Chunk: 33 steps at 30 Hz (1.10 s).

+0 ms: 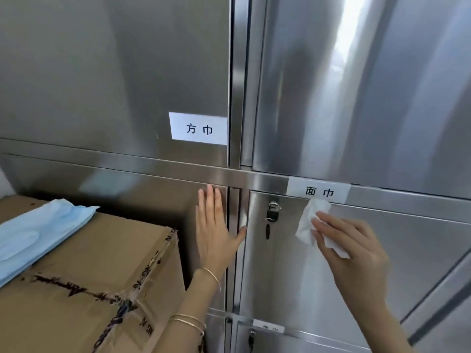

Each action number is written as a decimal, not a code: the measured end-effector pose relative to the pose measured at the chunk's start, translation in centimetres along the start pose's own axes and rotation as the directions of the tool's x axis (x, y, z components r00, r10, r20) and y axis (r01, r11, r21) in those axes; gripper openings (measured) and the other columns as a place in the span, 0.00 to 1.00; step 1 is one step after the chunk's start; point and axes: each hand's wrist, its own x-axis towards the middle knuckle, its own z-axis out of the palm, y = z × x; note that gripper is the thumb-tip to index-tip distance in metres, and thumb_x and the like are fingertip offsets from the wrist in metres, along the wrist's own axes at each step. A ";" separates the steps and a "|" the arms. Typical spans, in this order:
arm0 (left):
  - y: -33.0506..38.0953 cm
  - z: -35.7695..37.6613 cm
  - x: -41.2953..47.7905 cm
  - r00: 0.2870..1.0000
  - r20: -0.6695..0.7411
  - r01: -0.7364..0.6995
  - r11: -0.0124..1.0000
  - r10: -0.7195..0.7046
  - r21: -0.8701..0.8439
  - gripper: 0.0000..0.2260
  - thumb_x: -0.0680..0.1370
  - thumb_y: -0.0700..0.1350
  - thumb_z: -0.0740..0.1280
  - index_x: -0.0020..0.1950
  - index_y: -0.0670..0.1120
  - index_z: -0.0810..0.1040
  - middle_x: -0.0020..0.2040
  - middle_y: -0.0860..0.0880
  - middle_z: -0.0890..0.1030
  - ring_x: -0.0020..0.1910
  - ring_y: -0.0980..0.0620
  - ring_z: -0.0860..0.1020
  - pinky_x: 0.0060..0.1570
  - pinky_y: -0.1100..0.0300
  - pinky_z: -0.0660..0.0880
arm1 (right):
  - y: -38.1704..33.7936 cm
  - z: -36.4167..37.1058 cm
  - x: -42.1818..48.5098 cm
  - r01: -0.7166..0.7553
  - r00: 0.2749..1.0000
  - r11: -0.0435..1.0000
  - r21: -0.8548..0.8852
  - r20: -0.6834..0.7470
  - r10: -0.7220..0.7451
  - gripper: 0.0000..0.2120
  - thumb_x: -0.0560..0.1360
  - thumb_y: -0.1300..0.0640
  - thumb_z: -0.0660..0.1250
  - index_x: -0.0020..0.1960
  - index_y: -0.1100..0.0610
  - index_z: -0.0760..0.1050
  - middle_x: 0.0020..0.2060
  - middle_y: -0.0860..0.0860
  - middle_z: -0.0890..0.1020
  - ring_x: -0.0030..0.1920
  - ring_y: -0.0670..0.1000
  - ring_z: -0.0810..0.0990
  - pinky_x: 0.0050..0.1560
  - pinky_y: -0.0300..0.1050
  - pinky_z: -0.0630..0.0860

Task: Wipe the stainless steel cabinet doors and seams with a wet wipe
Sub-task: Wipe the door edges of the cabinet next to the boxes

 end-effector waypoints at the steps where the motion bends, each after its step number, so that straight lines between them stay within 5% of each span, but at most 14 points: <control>1: -0.2 0.1 0.0 1.000 -0.008 -0.002 1.000 0.002 0.015 0.51 0.66 0.50 0.78 0.77 0.41 0.47 0.77 0.40 0.54 0.76 0.38 0.53 0.70 0.40 0.62 | -0.2 -0.2 -0.4 -0.012 1.000 1.000 -0.015 0.017 0.013 0.07 0.72 0.60 0.71 0.49 0.58 0.83 0.49 0.48 0.83 0.45 0.48 0.76 0.53 0.32 0.72; 9: 0.8 0.3 -0.6 0.999 0.010 0.036 0.997 -0.037 0.073 0.47 0.68 0.47 0.74 0.77 0.41 0.47 0.78 0.42 0.49 0.77 0.41 0.50 0.73 0.44 0.59 | -1.0 -3.5 -0.9 -0.032 0.997 0.995 -0.098 0.072 0.039 0.08 0.69 0.62 0.71 0.48 0.58 0.83 0.48 0.48 0.83 0.44 0.46 0.75 0.51 0.25 0.68; 14: 1.0 -0.7 -3.5 0.999 -0.041 -0.005 0.998 0.008 0.068 0.42 0.67 0.44 0.76 0.76 0.39 0.58 0.76 0.42 0.62 0.74 0.45 0.62 0.70 0.45 0.62 | -1.1 -4.8 -2.2 0.018 0.994 0.998 -0.063 0.109 -0.011 0.08 0.68 0.63 0.76 0.47 0.59 0.83 0.48 0.48 0.83 0.44 0.47 0.75 0.51 0.29 0.71; 27: 7.2 -8.7 -17.2 0.986 -0.082 0.144 0.990 -0.142 0.014 0.34 0.75 0.44 0.70 0.77 0.45 0.57 0.68 0.47 0.73 0.65 0.48 0.72 0.62 0.52 0.73 | -5.8 -10.3 -6.5 0.264 0.954 0.884 0.385 0.031 -0.298 0.10 0.69 0.72 0.72 0.48 0.62 0.83 0.52 0.51 0.83 0.46 0.50 0.76 0.52 0.37 0.74; 33: 9.7 -10.0 -21.6 0.976 -0.175 0.133 0.991 -0.131 0.002 0.35 0.74 0.42 0.71 0.76 0.44 0.57 0.66 0.44 0.75 0.64 0.46 0.74 0.62 0.52 0.72 | -8.2 -10.1 -8.2 0.309 0.947 0.809 0.500 -0.086 -0.308 0.11 0.69 0.73 0.72 0.49 0.64 0.83 0.52 0.53 0.83 0.47 0.52 0.77 0.55 0.38 0.74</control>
